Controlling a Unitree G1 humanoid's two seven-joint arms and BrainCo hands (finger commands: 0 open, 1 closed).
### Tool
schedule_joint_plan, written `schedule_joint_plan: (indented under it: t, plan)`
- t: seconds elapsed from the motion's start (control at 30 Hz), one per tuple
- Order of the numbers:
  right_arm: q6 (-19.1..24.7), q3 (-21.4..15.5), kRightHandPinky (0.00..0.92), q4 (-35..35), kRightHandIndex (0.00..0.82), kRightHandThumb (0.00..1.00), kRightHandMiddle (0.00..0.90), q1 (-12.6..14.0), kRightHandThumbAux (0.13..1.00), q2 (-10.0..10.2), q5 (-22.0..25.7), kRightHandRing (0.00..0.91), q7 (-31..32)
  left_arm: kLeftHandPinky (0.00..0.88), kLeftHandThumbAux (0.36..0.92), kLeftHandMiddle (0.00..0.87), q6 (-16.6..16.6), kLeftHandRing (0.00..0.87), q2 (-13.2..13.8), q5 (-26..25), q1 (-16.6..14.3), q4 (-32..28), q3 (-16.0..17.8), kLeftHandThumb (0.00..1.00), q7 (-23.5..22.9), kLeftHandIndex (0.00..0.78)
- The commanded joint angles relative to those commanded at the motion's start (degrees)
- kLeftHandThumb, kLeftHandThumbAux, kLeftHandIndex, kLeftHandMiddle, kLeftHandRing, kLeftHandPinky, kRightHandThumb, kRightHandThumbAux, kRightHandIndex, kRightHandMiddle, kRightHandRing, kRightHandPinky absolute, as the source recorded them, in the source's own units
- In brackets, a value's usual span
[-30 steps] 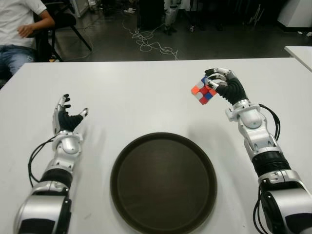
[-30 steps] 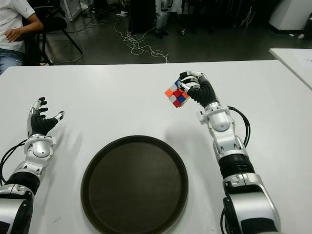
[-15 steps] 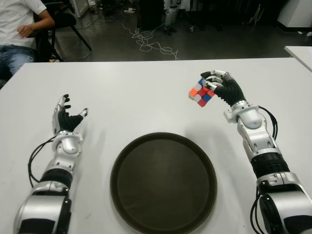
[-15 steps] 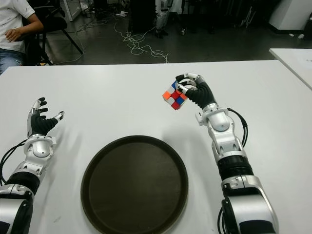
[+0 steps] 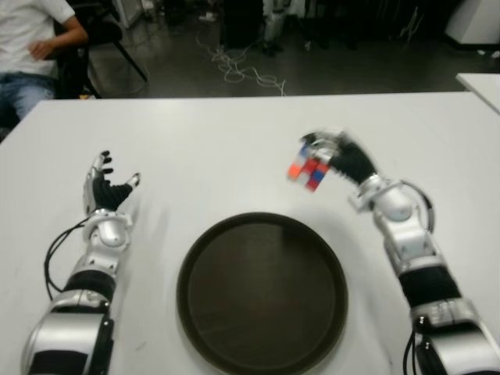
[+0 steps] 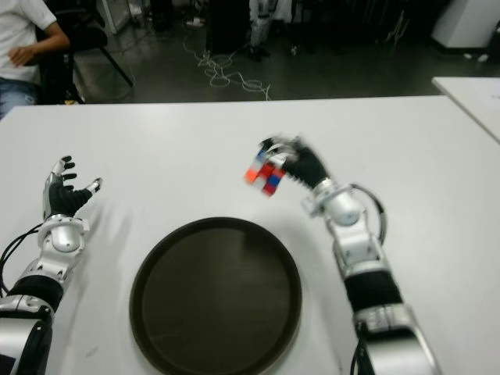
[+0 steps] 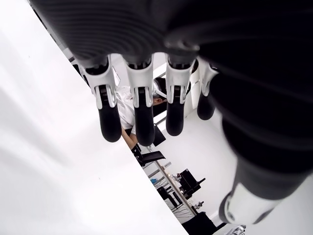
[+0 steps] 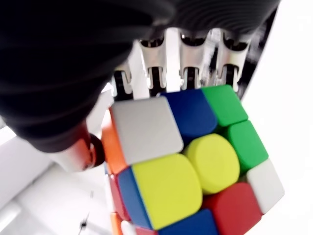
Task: Pick up the Rubik's Cube and put it in the plate
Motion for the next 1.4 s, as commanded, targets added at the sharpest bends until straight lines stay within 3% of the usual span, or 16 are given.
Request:
schedule_joint_plan:
  t: [0.3,0.67,1.07,1.4]
  plan:
    - [-3.8,0.9,0.808,-0.8,0.436,0.692,0.792,0.6,0.723,-1.4,1.8,0.816,7.0,0.218,0.757,0.176,0.0,0.184,-0.2,-0.2,0.0,-0.2,0.1,0.312,0.1,0.116]
    - [-8.2,1.7,0.809,1.1,0.435,0.686,0.783,0.5,0.726,-2.1,2.2,0.809,11.2,0.213,0.75,0.17,0.8,0.178,-0.4,-0.7,-0.2,-0.1,0.5,0.315,0.0,0.114]
    - [-12.3,2.2,0.801,3.8,0.433,0.679,0.765,0.1,0.729,-1.4,2.3,0.799,12.6,0.228,0.754,0.185,0.3,0.194,-0.4,-0.5,0.0,-0.3,0.4,0.331,0.2,0.123]
    - [-12.4,3.6,0.803,3.0,0.434,0.68,0.772,0.6,0.731,-1.8,2.0,0.806,13.4,0.22,0.759,0.177,1.2,0.183,-0.2,-0.1,-0.1,-0.6,0.0,0.306,0.0,0.121]
